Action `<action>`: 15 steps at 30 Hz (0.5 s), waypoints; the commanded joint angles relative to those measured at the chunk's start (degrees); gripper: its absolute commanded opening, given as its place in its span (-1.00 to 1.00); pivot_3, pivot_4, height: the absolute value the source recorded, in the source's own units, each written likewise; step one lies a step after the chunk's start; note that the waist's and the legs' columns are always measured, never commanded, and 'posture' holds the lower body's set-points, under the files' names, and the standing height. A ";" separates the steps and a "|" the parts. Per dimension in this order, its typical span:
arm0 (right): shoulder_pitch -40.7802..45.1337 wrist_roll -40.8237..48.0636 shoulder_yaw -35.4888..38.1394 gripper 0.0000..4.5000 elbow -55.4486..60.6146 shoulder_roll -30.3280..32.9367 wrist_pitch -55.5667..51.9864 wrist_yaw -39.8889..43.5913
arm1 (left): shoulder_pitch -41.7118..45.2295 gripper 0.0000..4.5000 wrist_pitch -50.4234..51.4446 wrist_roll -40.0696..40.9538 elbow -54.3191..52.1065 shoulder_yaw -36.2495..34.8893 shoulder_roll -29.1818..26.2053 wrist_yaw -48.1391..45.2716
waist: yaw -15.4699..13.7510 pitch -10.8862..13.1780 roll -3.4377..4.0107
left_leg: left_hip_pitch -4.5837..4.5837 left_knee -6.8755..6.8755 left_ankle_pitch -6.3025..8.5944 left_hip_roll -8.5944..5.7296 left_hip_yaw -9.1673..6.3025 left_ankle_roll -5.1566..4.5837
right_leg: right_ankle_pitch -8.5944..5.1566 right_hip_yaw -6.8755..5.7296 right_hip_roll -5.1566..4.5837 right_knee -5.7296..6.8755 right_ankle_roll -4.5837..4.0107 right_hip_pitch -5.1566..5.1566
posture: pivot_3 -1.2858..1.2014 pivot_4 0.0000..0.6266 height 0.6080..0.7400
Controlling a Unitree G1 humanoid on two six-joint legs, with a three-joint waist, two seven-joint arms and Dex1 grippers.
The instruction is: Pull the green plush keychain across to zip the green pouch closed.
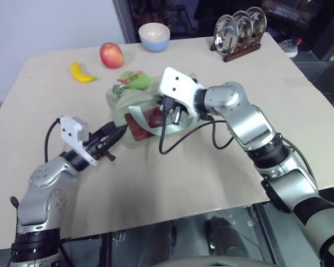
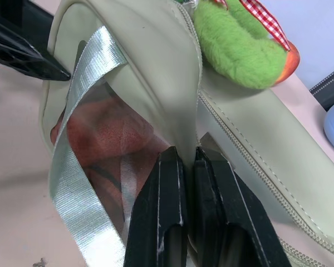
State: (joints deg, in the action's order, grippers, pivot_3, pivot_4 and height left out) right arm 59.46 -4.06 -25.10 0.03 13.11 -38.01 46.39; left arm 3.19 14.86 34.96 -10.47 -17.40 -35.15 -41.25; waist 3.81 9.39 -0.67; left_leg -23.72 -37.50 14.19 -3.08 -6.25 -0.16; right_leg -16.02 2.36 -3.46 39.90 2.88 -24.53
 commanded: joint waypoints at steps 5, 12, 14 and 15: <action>0.42 3.33 4.35 0.12 9.45 3.65 4.28 2.75 | 0.40 -1.00 -2.63 -2.70 -0.68 -0.84 0.37 -0.52 | -0.08 0.00 0.00 | -0.02 0.00 0.00 0.00 0.00 0.00 | 0.00 0.00 0.00 -0.02 0.00 0.00 | 0.03 -0.52 1.00; 6.85 2.03 5.80 0.12 6.21 2.91 9.45 -0.87 | 1.30 -1.00 -3.57 -4.15 0.25 -0.55 1.23 -0.65 | 0.03 0.00 0.00 | 0.02 0.00 0.00 0.02 0.00 0.00 | 0.00 0.00 0.01 0.03 0.00 0.00 | 0.03 -0.52 1.00; 7.76 -0.70 2.79 0.12 2.22 2.47 13.78 -1.33 | 1.24 -1.00 -3.83 -4.51 0.42 -0.43 1.52 -0.76 | -0.01 -0.01 -0.01 | 0.02 0.00 0.00 0.01 0.00 0.00 | 0.00 -0.01 0.01 0.02 0.00 0.00 | 0.03 -0.52 1.00; 8.06 -1.72 1.69 0.12 0.40 2.01 15.48 -1.57 | 1.33 -1.00 -3.92 -4.63 0.53 -0.39 1.70 -0.79 | 0.01 -0.02 -0.02 | 0.02 0.00 0.00 0.02 0.00 0.00 | 0.00 -0.01 0.01 0.02 0.00 0.00 | 0.03 -0.52 1.00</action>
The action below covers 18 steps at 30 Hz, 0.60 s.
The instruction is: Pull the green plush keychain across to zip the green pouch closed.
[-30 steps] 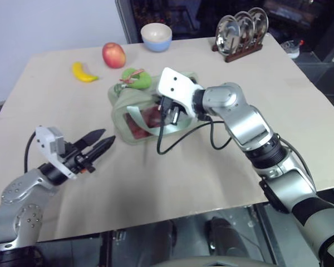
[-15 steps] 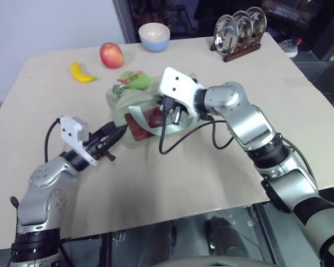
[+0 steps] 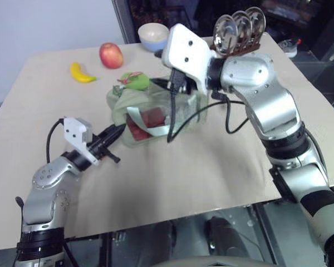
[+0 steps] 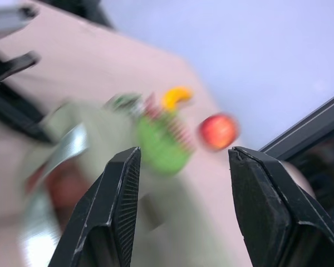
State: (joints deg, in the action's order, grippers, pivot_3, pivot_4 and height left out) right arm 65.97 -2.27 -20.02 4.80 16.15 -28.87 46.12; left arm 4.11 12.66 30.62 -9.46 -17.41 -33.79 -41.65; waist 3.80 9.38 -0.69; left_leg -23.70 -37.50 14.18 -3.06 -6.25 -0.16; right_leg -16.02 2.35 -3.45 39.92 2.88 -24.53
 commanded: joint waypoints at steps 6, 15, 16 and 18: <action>3.42 -7.76 -6.60 0.12 -12.72 -3.05 13.67 -1.86 | 0.53 -1.00 -2.04 -0.62 -0.90 -0.42 0.84 -0.56 | -0.05 -0.01 -0.01 | -0.03 -0.01 -0.01 -0.02 0.01 0.01 | 0.00 0.00 -0.02 -0.03 0.00 -0.01 | 0.03 -0.52 1.00; 6.60 -13.37 -8.85 0.12 -22.93 -6.61 22.41 -3.52 | -0.33 -1.00 -3.26 -1.67 -2.00 -0.37 1.12 -0.69 | 0.09 -0.01 -0.01 | -0.02 0.00 -0.03 -0.01 0.01 0.04 | 0.00 0.01 0.01 -0.02 0.00 -0.02 | 0.03 -0.52 1.00; 6.75 -13.57 -8.75 0.12 -23.65 -7.06 22.96 -3.48 | -0.32 -1.00 -3.29 -1.70 -2.01 -0.35 1.16 -0.65 | 0.09 -0.01 -0.01 | -0.02 0.00 -0.03 -0.01 0.01 0.05 | 0.00 0.01 0.01 -0.02 0.00 -0.02 | 0.03 -0.52 1.00; 6.87 -13.21 -8.45 0.12 -25.02 -8.26 23.57 -2.76 | -0.34 -1.00 -3.29 -1.73 -2.16 -0.34 1.31 -0.58 | 0.08 -0.01 -0.01 | -0.02 0.00 -0.03 -0.01 0.01 0.05 | 0.00 0.01 0.01 -0.03 0.00 -0.02 | 0.03 -0.52 1.00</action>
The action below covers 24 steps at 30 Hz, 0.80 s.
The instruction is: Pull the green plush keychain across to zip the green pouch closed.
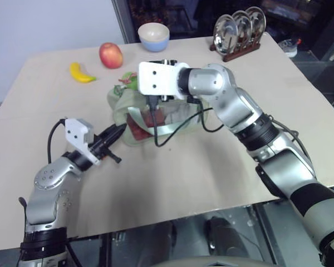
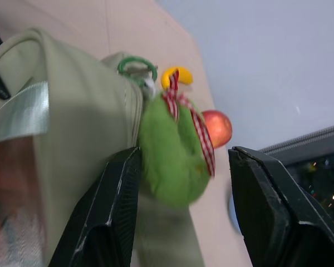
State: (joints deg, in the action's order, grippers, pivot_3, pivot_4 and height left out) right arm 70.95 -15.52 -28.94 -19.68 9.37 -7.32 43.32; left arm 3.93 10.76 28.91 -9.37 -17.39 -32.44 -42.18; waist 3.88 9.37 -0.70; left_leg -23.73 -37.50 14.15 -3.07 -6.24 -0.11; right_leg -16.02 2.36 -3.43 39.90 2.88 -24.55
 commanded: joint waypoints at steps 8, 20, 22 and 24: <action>3.50 -1.63 0.83 -0.39 -7.25 -3.48 5.07 -0.42 | -1.26 -1.00 -1.37 -0.31 -3.19 -0.13 0.83 0.25 | 0.00 0.00 0.00 | 0.00 0.00 0.00 0.00 -0.01 0.01 | 0.00 0.00 0.01 0.01 0.00 0.00 | 0.03 -0.52 1.00; 2.96 -3.34 6.20 -0.99 -0.95 0.21 1.89 -6.16 | -2.66 -1.00 -0.52 -3.45 -1.36 0.05 2.26 5.17 | 0.02 0.00 0.00 | 0.00 0.00 -0.01 0.00 -0.01 0.01 | 0.00 0.00 0.00 0.01 0.00 0.00 | 0.03 -0.52 1.00; 2.66 -3.35 7.54 -0.99 1.21 0.89 0.30 -7.57 | -2.63 -1.00 -0.08 -3.11 -1.01 -0.39 2.68 6.02 | -0.01 0.00 0.00 | 0.01 0.00 -0.01 0.03 -0.01 0.02 | 0.00 0.01 0.03 0.02 0.00 -0.01 | 0.03 -0.52 1.00; 2.35 -3.60 8.67 -0.99 2.62 2.06 -0.86 -8.73 | -2.59 -1.00 0.00 -2.77 -0.64 -0.82 2.81 6.43 | -0.03 0.00 0.00 | 0.00 0.00 -0.02 0.03 -0.01 0.03 | 0.00 0.01 0.03 0.02 0.00 0.00 | 0.03 -0.52 1.00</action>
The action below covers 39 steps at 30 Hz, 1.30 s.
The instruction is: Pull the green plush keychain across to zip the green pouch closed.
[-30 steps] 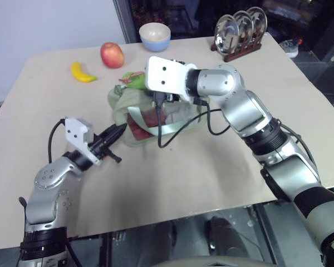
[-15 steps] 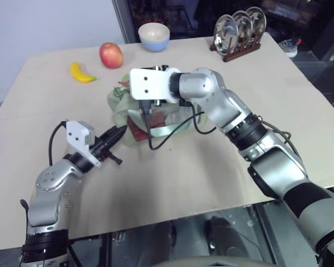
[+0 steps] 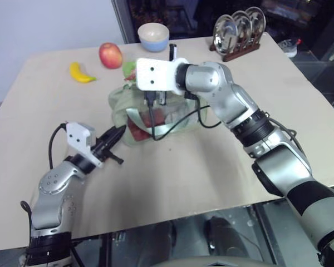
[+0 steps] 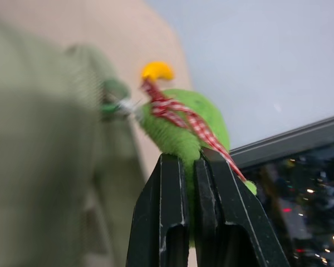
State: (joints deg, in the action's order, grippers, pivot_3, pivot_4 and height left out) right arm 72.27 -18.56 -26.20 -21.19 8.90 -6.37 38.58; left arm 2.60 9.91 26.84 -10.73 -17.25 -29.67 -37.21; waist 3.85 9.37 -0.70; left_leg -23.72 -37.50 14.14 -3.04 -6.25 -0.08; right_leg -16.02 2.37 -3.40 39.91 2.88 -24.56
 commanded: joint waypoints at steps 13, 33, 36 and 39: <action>-2.13 -1.05 10.91 -0.99 0.10 11.44 -4.40 -11.94 | -0.24 -1.00 1.53 0.52 4.01 -3.39 0.24 4.36 | 0.05 -0.01 -0.01 | 0.01 0.01 0.00 0.02 0.05 0.00 | 0.00 0.05 0.03 0.01 0.00 0.00 | 0.03 -0.52 1.00; -20.86 -1.04 8.44 -0.99 -31.60 6.08 3.70 -25.54 | 0.87 -1.00 3.28 2.25 4.79 -5.85 -0.73 6.34 | 0.45 -0.07 -0.06 | 1.21 0.25 0.16 0.23 0.56 -0.27 | 0.02 0.49 0.43 -0.03 -0.03 0.93 | 0.03 -0.52 1.00; -20.65 -2.64 6.84 -0.99 -35.94 5.59 5.45 -26.67 | 0.80 -1.00 3.59 2.40 4.52 -6.09 -0.72 6.44 | 0.47 -0.09 -0.07 | 1.50 0.24 0.17 0.25 0.62 -0.29 | 0.02 0.57 0.51 0.04 -0.03 1.16 | 0.03 -0.52 1.00; -19.86 -5.05 4.68 -0.99 -39.27 5.78 7.46 -28.34 | 0.70 -1.00 3.90 2.42 4.27 -6.26 -0.75 6.59 | 0.49 -0.13 -0.12 | 1.99 0.32 0.18 0.29 0.61 -0.30 | 0.01 0.57 0.58 -0.03 -0.03 1.62 | 0.03 -0.52 1.00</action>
State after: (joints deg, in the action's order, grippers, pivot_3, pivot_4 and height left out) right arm 53.96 -21.18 -20.53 -55.56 13.16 2.10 11.07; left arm 4.20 13.88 29.40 -6.98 -18.82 -29.28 -32.94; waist 4.34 9.24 -0.82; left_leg -21.71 -37.18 14.32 -2.74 -5.63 -0.38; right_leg -16.01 2.95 -2.79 39.88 2.85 -22.92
